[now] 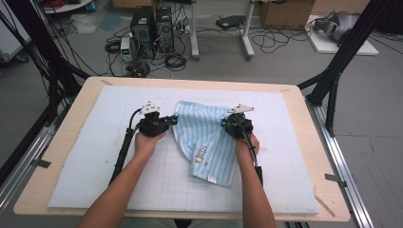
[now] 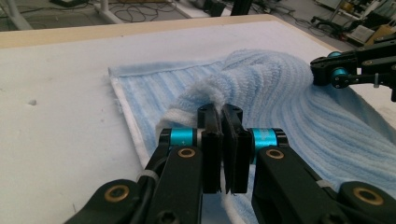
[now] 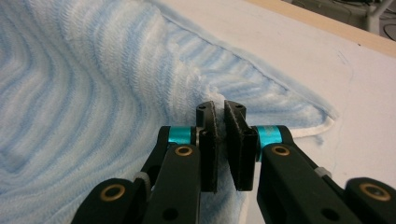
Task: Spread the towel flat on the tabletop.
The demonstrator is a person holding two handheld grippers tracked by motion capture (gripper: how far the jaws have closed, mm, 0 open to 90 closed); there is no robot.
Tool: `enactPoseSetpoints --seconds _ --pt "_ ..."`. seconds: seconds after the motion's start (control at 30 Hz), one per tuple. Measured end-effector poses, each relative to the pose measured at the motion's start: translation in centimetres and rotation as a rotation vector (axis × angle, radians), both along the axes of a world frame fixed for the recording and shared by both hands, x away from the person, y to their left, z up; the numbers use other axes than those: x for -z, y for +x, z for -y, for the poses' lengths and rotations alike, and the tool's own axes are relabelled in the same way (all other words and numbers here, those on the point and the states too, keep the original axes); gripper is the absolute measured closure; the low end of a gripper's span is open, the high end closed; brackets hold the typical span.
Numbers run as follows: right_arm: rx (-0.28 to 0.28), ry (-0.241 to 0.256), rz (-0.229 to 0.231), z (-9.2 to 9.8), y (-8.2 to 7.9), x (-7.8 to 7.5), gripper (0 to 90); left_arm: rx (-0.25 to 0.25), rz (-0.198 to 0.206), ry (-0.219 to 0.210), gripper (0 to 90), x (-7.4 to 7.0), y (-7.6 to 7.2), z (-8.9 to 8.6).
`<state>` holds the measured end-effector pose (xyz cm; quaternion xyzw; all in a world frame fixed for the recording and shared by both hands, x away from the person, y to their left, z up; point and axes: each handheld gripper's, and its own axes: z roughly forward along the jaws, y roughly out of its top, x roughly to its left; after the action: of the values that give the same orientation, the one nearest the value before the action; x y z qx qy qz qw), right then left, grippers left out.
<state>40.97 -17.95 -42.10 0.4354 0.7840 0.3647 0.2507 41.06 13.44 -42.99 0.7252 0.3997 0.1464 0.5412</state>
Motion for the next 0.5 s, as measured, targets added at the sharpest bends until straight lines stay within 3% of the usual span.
enactPoseSetpoints --seconds 0.17,0.23,0.3,0.43,0.5 --pt "0.038 0.005 -0.004 0.1 0.5 0.4 83.9 0.008 -0.002 0.006 82.3 0.4 0.1 0.3" --pt "0.034 0.000 -0.008 0.1 0.5 0.5 82.9 0.013 -0.034 -0.022 68.0 0.6 0.2 0.2" --pt "0.021 0.021 -0.020 0.2 0.4 0.4 78.8 0.025 -0.051 -0.016 55.8 0.6 0.1 0.0" --pt "0.006 0.058 -0.033 0.7 -0.1 -0.1 68.8 0.036 -0.051 -0.002 45.2 0.1 -0.6 -0.5" --pt "-0.002 0.069 -0.030 1.0 -0.7 -0.4 63.9 0.038 -0.023 -0.010 42.2 0.0 -1.2 -0.8"
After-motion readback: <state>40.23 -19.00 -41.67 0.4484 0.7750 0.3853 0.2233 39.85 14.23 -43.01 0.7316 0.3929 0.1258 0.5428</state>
